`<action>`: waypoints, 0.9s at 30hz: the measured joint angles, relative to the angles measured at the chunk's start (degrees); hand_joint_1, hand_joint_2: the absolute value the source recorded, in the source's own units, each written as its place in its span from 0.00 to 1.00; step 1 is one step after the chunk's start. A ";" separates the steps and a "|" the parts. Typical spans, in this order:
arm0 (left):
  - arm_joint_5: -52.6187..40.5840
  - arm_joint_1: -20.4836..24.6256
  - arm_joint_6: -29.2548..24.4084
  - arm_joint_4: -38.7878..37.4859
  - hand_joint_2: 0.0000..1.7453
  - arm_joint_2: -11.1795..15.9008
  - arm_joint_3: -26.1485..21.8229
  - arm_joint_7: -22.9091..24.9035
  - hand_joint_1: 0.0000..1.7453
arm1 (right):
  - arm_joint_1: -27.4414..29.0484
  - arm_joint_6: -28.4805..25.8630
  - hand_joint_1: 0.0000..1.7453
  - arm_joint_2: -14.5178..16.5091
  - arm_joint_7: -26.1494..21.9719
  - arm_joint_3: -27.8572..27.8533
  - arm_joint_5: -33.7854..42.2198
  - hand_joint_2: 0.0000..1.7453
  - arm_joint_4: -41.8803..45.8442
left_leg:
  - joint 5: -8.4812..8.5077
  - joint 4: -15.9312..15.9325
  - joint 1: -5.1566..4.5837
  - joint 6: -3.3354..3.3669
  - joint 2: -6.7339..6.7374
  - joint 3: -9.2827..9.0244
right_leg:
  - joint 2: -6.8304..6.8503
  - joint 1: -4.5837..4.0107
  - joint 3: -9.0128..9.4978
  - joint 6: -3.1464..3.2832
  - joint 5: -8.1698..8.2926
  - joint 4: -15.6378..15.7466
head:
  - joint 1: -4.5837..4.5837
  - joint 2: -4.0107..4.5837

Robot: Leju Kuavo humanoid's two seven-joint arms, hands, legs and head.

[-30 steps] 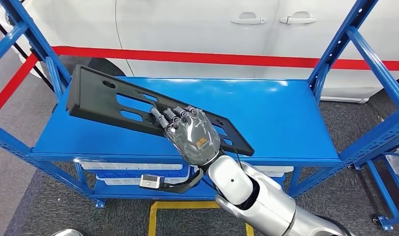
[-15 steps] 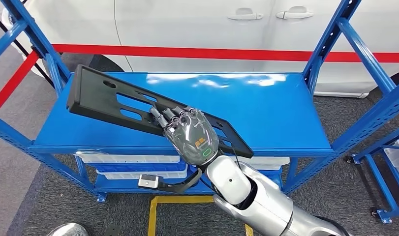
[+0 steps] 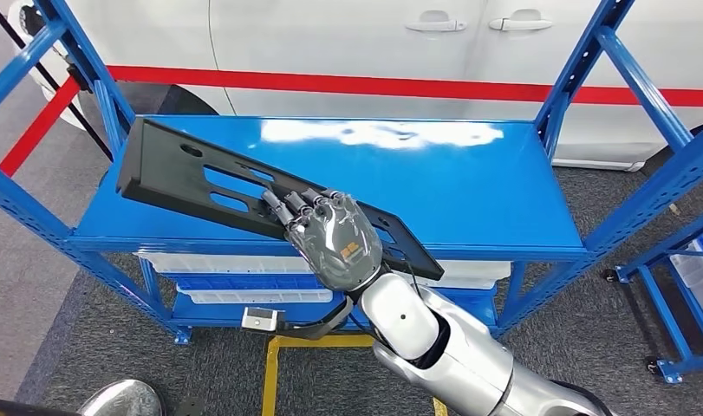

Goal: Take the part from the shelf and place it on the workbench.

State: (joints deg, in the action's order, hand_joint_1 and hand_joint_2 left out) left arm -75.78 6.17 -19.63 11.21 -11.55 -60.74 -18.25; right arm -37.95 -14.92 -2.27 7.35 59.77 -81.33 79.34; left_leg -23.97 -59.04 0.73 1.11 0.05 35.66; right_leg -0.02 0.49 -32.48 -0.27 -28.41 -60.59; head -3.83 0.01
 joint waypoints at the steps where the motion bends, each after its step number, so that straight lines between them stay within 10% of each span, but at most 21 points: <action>1: 0.00 0.01 -0.04 0.00 1.00 0.01 -0.03 0.02 0.00 | 0.01 -0.25 1.00 0.09 -0.03 -0.01 0.22 1.00 -0.02 | 0.23 -0.02 -0.08 -0.37 0.00 0.15 | -0.03 -0.17 0.17 0.27 0.07 0.71 | 0.01 0.00; 5: -0.01 -0.05 -0.17 0.00 1.00 0.07 -0.15 0.15 0.00 | 0.13 -1.62 1.00 0.46 -0.35 -0.02 1.45 1.00 -0.05 | -0.81 -1.23 0.15 -1.73 -0.04 1.15 | 0.11 -0.04 -0.67 1.84 1.63 1.18 | 0.02 0.00; 10: -0.07 -0.13 -0.24 0.00 1.00 0.11 -0.20 0.25 0.00 | 1.26 -3.27 1.00 1.08 -0.95 -0.10 3.06 1.00 -0.16 | -9.65 -14.99 0.36 -2.52 -0.04 5.28 | 0.31 -0.21 -3.10 2.71 3.55 1.15 | 0.04 0.00; 16: -0.14 0.02 -0.31 0.00 1.00 0.33 -0.22 0.25 0.00 | 1.89 -3.49 1.00 1.35 -2.18 -0.30 5.12 1.00 -0.29 | -5.05 0.11 -0.07 -1.34 -0.17 -4.89 | 0.25 -0.39 -5.15 1.42 5.13 0.29 | 0.03 -0.01; 19: -0.08 -0.06 -0.34 0.00 1.00 0.31 -0.26 0.24 0.00 | 1.92 -3.51 1.00 1.52 -2.39 -0.38 5.74 1.00 -0.37 | -3.82 0.46 -0.10 -0.27 -0.11 -4.40 | 0.17 -0.35 -5.36 0.35 5.69 0.46 | 0.02 0.00; 24: -0.06 -0.04 -0.39 0.00 1.00 0.37 -0.37 0.28 0.00 | 2.28 -3.78 1.00 1.50 -2.21 -0.60 5.86 1.00 -0.53 | -1.23 0.86 0.16 1.05 0.36 -1.99 | 0.00 -0.07 -9.52 -0.67 -4.36 -12.37 | -0.03 -0.01; 27: -0.11 -0.16 -0.40 0.00 1.00 0.37 -0.45 0.38 0.00 | 2.69 -4.34 1.00 1.49 -2.14 -0.62 5.63 1.00 -0.69 | -0.08 0.47 0.13 0.84 0.37 -0.04 | 0.01 0.00 -6.84 -0.71 -3.91 -12.61 | -0.05 -0.01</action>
State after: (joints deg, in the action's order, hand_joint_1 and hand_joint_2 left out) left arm -75.89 6.01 -20.03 11.21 -11.19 -61.19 -17.86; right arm -35.26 -19.27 -0.79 5.21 59.16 -75.70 78.64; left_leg -24.05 -58.57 0.85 1.95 0.43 35.62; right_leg -0.02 0.49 -39.32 -0.98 -32.32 -73.20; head -3.88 0.00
